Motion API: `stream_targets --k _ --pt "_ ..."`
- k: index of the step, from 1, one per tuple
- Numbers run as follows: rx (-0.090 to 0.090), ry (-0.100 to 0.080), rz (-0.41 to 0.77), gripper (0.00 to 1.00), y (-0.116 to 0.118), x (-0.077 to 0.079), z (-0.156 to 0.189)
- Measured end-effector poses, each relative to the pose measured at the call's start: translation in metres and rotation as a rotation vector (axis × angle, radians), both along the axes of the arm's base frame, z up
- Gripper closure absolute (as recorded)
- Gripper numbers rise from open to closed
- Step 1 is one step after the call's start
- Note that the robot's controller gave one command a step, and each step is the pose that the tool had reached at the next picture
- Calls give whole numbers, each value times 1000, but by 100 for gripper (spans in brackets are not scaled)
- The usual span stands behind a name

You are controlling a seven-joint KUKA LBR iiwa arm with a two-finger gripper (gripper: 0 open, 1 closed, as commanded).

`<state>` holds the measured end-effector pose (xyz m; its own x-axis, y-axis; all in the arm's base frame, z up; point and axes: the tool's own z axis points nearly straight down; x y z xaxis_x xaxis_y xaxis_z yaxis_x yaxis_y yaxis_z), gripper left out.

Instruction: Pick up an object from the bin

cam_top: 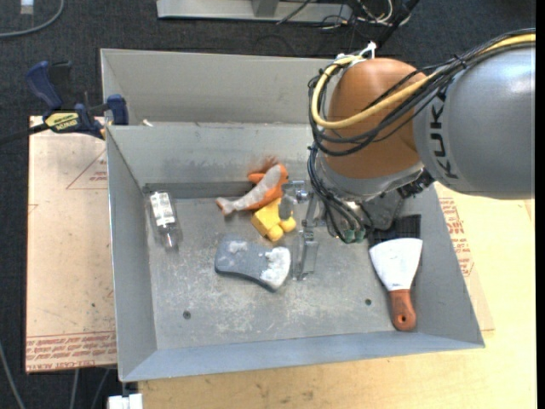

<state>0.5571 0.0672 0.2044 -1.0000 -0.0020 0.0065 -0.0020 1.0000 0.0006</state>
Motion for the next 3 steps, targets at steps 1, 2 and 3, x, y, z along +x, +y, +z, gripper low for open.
stream_targets --k 1,2,3 --pt "0 -7 -1 0 0 1 5" --pt "1 -11 -24 0 0 3 0" --pt "2 -14 -64 0 9 6 -56"
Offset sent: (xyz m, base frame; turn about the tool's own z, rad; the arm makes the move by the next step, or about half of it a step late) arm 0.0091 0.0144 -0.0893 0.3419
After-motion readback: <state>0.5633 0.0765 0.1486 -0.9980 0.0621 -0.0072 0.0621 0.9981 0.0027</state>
